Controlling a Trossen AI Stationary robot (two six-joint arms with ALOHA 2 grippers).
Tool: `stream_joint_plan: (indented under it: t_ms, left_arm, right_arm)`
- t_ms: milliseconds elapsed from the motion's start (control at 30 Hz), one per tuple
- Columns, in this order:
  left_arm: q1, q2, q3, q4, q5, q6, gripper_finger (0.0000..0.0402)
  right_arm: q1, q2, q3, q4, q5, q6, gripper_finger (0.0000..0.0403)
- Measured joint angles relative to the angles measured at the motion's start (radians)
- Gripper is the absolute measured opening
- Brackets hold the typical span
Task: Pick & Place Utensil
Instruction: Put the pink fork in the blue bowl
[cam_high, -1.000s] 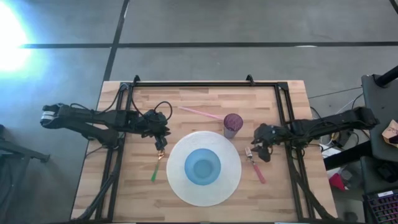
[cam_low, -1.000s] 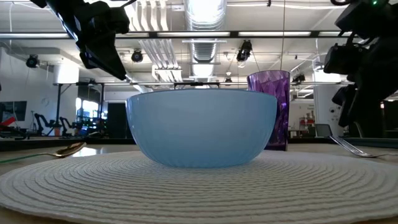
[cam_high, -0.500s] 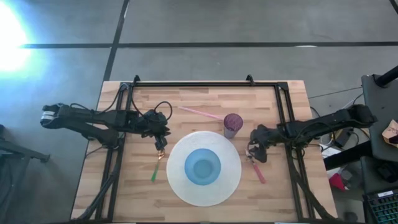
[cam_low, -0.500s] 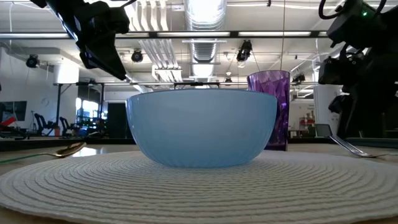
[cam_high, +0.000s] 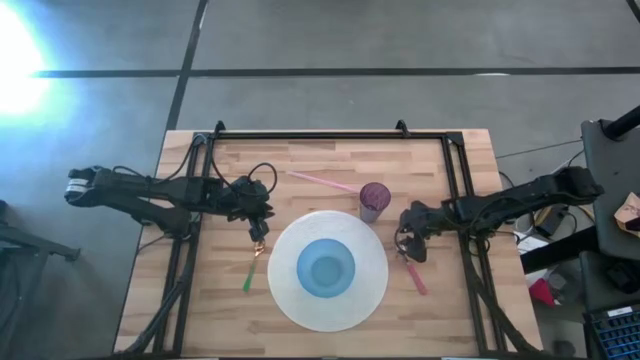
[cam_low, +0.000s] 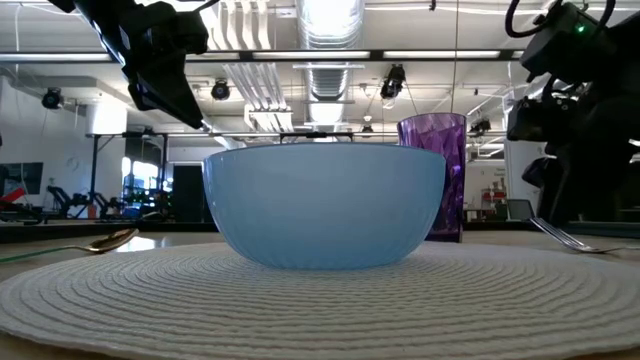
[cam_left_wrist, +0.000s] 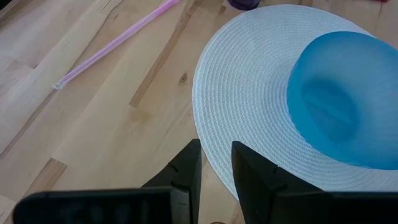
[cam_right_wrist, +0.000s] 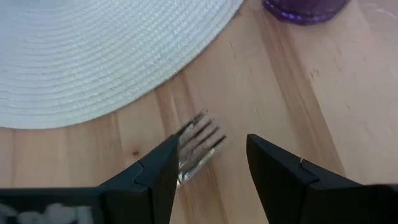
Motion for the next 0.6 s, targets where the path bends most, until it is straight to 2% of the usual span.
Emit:
stream_joint_plan:
  t_ms: [600]
  left_arm:
    - [0.000,0.000,0.000,0.000,0.000,0.000,0.0081]
  right_arm:
    - [0.000,0.039,-0.055,0.110,-0.039,-0.005,0.0177]
